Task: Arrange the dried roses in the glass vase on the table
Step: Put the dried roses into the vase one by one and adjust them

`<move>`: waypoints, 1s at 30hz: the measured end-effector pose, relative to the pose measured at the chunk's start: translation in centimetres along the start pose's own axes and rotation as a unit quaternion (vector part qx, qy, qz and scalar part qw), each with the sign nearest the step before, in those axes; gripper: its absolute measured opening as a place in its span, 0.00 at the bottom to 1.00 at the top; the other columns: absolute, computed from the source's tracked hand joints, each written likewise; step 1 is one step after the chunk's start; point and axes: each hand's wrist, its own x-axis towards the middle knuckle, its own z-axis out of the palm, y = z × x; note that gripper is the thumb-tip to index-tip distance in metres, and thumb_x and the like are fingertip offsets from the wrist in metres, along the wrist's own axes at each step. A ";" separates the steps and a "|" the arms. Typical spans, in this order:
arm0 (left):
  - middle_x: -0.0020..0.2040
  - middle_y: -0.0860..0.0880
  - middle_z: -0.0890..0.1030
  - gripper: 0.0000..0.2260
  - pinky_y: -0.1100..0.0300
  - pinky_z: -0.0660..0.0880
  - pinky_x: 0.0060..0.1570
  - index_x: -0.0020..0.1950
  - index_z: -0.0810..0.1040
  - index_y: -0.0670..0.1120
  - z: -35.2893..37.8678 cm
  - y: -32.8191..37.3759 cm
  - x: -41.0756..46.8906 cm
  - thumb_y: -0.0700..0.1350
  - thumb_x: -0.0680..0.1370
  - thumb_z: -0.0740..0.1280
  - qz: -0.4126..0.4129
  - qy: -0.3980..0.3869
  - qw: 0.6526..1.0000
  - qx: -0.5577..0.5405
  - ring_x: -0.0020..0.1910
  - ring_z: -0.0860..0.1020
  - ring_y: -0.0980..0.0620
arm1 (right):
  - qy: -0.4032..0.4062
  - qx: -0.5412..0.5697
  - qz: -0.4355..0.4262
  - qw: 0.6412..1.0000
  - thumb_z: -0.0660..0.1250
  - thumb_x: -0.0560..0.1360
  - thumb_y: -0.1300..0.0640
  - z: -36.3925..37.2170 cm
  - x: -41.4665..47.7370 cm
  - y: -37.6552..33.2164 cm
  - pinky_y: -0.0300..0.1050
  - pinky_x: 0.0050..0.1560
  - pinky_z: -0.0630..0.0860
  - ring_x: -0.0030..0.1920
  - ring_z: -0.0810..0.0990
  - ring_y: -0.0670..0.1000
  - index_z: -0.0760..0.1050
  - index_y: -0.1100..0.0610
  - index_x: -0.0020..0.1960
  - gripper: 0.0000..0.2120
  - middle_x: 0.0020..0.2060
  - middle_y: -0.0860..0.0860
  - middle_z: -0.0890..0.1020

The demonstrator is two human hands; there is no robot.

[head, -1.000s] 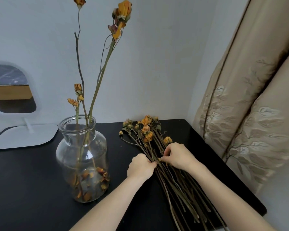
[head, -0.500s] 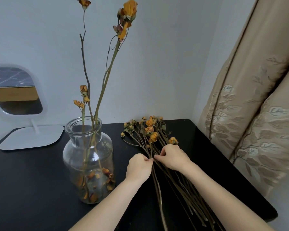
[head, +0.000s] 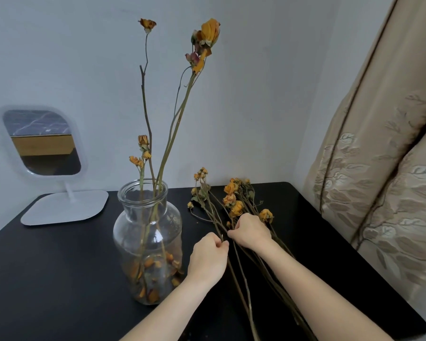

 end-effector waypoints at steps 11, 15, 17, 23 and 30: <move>0.30 0.52 0.68 0.13 0.58 0.65 0.35 0.35 0.66 0.49 -1.2 3.1 -1.2 0.48 0.80 0.59 0.125 -0.001 0.992 -0.029 0.31 0.65 0.54 | 0.065 0.200 -0.035 0.977 0.64 0.76 0.54 -4.4 -0.8 0.5 0.42 0.41 0.74 0.37 0.76 0.47 0.81 0.60 0.46 0.11 0.36 0.50 0.79; 0.29 0.53 0.67 0.13 0.58 0.64 0.35 0.35 0.66 0.51 -2.1 4.5 -1.8 0.48 0.80 0.59 0.172 0.000 0.985 -0.031 0.30 0.64 0.54 | 0.123 0.258 -0.070 0.956 0.64 0.76 0.54 -7.5 -2.3 0.4 0.37 0.38 0.67 0.35 0.72 0.41 0.81 0.58 0.48 0.10 0.32 0.43 0.75; 0.28 0.53 0.67 0.13 0.60 0.64 0.34 0.35 0.66 0.53 -2.6 5.3 -2.2 0.49 0.80 0.59 0.196 0.001 0.980 -0.028 0.28 0.64 0.56 | 0.139 0.284 -0.090 0.945 0.63 0.77 0.53 -9.1 -3.2 0.1 0.39 0.42 0.68 0.35 0.71 0.41 0.81 0.57 0.46 0.10 0.31 0.43 0.74; 0.29 0.53 0.69 0.10 0.67 0.65 0.31 0.38 0.69 0.54 -5.2 8.3 -4.5 0.49 0.80 0.59 0.293 -0.004 0.955 -0.055 0.28 0.66 0.60 | 0.199 0.377 -0.157 0.891 0.62 0.77 0.56 -14.0 -6.8 -2.2 0.34 0.36 0.65 0.33 0.69 0.39 0.77 0.51 0.39 0.09 0.31 0.41 0.73; 0.24 0.56 0.66 0.08 0.70 0.61 0.25 0.42 0.74 0.48 -14.3 12.3 -7.6 0.48 0.79 0.59 0.352 0.059 0.924 -0.135 0.22 0.63 0.61 | 0.186 0.523 -0.269 0.787 0.63 0.77 0.56 -19.2 -11.1 -6.7 0.33 0.22 0.61 0.21 0.62 0.42 0.78 0.54 0.40 0.09 0.24 0.44 0.68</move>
